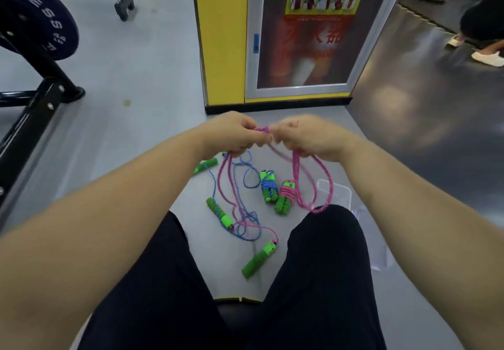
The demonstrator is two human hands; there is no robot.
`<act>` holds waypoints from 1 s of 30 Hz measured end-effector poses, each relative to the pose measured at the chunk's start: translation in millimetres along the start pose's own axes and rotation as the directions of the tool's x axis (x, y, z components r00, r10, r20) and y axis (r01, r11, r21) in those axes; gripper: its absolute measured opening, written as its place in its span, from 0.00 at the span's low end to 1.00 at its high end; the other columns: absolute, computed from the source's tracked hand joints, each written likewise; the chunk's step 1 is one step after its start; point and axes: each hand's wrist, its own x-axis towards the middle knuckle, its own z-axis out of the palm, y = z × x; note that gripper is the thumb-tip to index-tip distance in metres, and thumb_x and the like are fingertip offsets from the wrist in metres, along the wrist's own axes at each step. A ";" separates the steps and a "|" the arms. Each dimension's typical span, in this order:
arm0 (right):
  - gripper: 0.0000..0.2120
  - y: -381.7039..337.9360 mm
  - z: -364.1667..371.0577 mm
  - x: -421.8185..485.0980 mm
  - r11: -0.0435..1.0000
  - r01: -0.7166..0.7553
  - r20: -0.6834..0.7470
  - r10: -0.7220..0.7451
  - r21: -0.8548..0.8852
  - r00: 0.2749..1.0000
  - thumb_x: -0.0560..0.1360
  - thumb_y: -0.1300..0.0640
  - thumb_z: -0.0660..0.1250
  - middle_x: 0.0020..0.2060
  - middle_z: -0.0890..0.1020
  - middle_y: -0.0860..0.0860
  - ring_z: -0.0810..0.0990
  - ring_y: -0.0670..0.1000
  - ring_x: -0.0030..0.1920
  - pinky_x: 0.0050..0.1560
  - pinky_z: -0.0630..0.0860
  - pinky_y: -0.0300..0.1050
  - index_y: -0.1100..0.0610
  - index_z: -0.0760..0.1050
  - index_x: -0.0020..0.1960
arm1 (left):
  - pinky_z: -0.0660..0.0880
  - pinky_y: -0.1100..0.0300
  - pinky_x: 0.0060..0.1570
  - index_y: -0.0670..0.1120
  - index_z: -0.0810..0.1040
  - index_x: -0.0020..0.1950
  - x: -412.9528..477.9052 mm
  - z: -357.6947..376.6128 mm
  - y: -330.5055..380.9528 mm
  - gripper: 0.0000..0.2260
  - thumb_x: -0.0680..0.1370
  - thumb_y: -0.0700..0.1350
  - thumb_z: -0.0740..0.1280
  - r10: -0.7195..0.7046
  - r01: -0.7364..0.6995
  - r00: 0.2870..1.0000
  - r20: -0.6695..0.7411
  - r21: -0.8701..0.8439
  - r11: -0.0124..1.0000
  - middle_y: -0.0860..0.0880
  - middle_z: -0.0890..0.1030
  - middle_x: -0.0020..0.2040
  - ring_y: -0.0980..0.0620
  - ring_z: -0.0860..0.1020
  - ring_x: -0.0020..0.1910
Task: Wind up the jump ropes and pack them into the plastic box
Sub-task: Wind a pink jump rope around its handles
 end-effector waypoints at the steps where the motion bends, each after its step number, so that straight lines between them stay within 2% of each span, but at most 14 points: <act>1: 0.13 -4.8 -9.3 0.8 0.988 0.040 -0.092 -0.026 0.150 0.995 0.78 0.48 0.59 0.23 0.62 0.45 0.56 0.43 0.23 0.24 0.51 0.36 0.53 0.71 0.37 | 0.65 0.62 0.29 0.46 0.72 0.35 0.0 -3.1 -7.0 0.11 0.76 0.45 0.68 0.000 0.000 1.000 -0.003 -0.058 0.998 0.53 0.66 0.25 0.55 0.64 0.23; 3: 0.15 -10.5 -32.3 4.1 0.847 0.148 -0.311 0.021 0.510 0.950 0.80 0.49 0.58 0.23 0.61 0.44 0.55 0.42 0.22 0.24 0.49 0.37 0.52 0.69 0.36 | 0.70 0.60 0.35 0.47 0.73 0.38 -3.1 -1.9 -29.1 0.09 0.76 0.47 0.68 -0.032 0.029 0.998 -0.045 -0.060 0.998 0.52 0.70 0.28 0.53 0.68 0.28; 4: 0.16 -10.5 -45.3 5.7 0.754 0.202 -0.403 0.091 0.626 0.911 0.79 0.48 0.58 0.21 0.60 0.44 0.54 0.43 0.21 0.23 0.49 0.36 0.51 0.67 0.35 | 0.73 0.59 0.38 0.47 0.73 0.39 -5.5 1.5 -42.8 0.09 0.77 0.49 0.67 -0.072 0.070 0.996 -0.054 -0.025 0.997 0.51 0.72 0.30 0.52 0.70 0.31; 7: 0.17 6.9 -81.6 9.1 0.469 0.355 -0.535 0.336 0.809 0.775 0.80 0.48 0.57 0.18 0.61 0.45 0.54 0.43 0.18 0.19 0.52 0.35 0.53 0.64 0.34 | 0.74 0.57 0.44 0.46 0.71 0.35 -15.4 13.7 -87.2 0.16 0.79 0.54 0.62 -0.212 0.216 0.976 -0.043 0.131 0.968 0.50 0.72 0.30 0.52 0.71 0.32; 9: 0.17 27.9 -92.3 11.1 0.364 0.366 -0.508 0.476 0.857 0.718 0.81 0.54 0.54 0.17 0.63 0.46 0.57 0.44 0.17 0.17 0.55 0.34 0.54 0.63 0.34 | 0.74 0.59 0.41 0.46 0.67 0.34 -20.7 17.5 -101.7 0.17 0.80 0.53 0.59 -0.253 0.259 0.965 -0.072 0.084 0.962 0.51 0.68 0.29 0.53 0.68 0.29; 11: 0.15 46.8 -85.2 9.7 0.438 0.252 -0.476 0.539 0.863 0.695 0.80 0.60 0.53 0.16 0.67 0.47 0.63 0.44 0.17 0.20 0.67 0.36 0.54 0.63 0.34 | 0.70 0.59 0.34 0.46 0.65 0.34 -19.6 17.9 -94.5 0.18 0.81 0.52 0.57 -0.243 0.234 0.962 -0.121 -0.086 0.969 0.51 0.63 0.28 0.53 0.63 0.27; 13: 0.12 59.2 -63.3 10.9 0.578 0.103 -0.451 0.499 0.809 0.740 0.80 0.60 0.57 0.23 0.74 0.50 0.76 0.47 0.28 0.35 0.78 0.42 0.57 0.67 0.38 | 0.62 0.60 0.30 0.46 0.66 0.34 -13.2 19.1 -71.1 0.18 0.82 0.51 0.55 -0.193 0.177 0.973 -0.127 -0.128 0.976 0.51 0.63 0.28 0.53 0.60 0.27; 16: 0.08 51.0 -13.5 13.3 0.775 -0.004 -0.302 0.252 0.632 0.919 0.79 0.53 0.60 0.39 0.76 0.51 0.79 0.50 0.44 0.48 0.78 0.43 0.57 0.71 0.45 | 0.60 0.62 0.27 0.46 0.69 0.36 -1.4 25.2 -23.2 0.17 0.82 0.52 0.55 -0.105 0.104 0.993 -0.047 -0.031 0.994 0.52 0.64 0.27 0.54 0.61 0.24; 19: 0.16 25.0 21.9 12.5 0.806 0.000 -0.063 0.046 0.592 0.997 0.76 0.45 0.58 0.43 0.79 0.53 0.79 0.51 0.46 0.62 0.71 0.50 0.57 0.74 0.51 | 0.55 0.65 0.23 0.45 0.68 0.34 5.2 25.4 16.7 0.15 0.81 0.45 0.55 -0.061 0.063 0.998 0.029 -0.101 0.993 0.53 0.62 0.21 0.56 0.58 0.20; 20: 0.19 18.0 26.2 10.4 0.781 -0.010 -0.009 0.020 0.625 1.000 0.73 0.41 0.58 0.41 0.80 0.52 0.79 0.51 0.43 0.60 0.73 0.51 0.56 0.75 0.50 | 0.53 0.66 0.23 0.45 0.67 0.33 5.4 21.6 26.9 0.14 0.79 0.42 0.55 -0.060 0.062 0.998 0.022 -0.149 0.987 0.53 0.61 0.20 0.55 0.57 0.19; 22: 0.19 9.0 24.3 6.3 0.786 0.001 0.002 -0.003 0.618 1.000 0.73 0.41 0.57 0.30 0.76 0.49 0.73 0.49 0.32 0.44 0.79 0.45 0.57 0.74 0.44 | 0.52 0.67 0.23 0.45 0.64 0.31 2.8 8.7 41.2 0.14 0.77 0.39 0.55 -0.042 0.033 0.998 -0.038 -0.212 0.977 0.53 0.60 0.19 0.55 0.56 0.19; 24: 0.19 4.0 16.6 3.1 0.861 0.039 -0.043 -0.020 0.507 0.999 0.79 0.46 0.55 0.22 0.65 0.47 0.61 0.47 0.24 0.31 0.71 0.39 0.57 0.68 0.35 | 0.51 0.67 0.23 0.46 0.63 0.31 -1.3 -6.9 44.7 0.14 0.77 0.39 0.55 0.008 -0.035 0.995 -0.099 -0.273 0.961 0.53 0.59 0.19 0.54 0.54 0.20; 27: 0.20 -3.6 7.5 5.6 0.831 0.109 -0.156 -0.027 0.545 0.987 0.81 0.49 0.54 0.22 0.62 0.47 0.59 0.47 0.24 0.27 0.67 0.39 0.56 0.68 0.33 | 0.52 0.66 0.23 0.46 0.64 0.32 -4.3 -20.0 33.0 0.15 0.79 0.43 0.56 0.036 -0.054 0.997 -0.064 -0.299 0.953 0.53 0.60 0.21 0.54 0.54 0.22; 30: 0.16 -8.4 5.4 11.1 0.705 0.130 -0.165 -0.018 0.697 0.986 0.79 0.47 0.57 0.30 0.75 0.50 0.71 0.48 0.27 0.34 0.74 0.42 0.57 0.74 0.42 | 0.52 0.64 0.23 0.46 0.66 0.34 -4.9 -8.5 20.4 0.15 0.81 0.46 0.57 -0.037 0.046 0.998 0.048 -0.196 0.979 0.53 0.60 0.23 0.54 0.55 0.22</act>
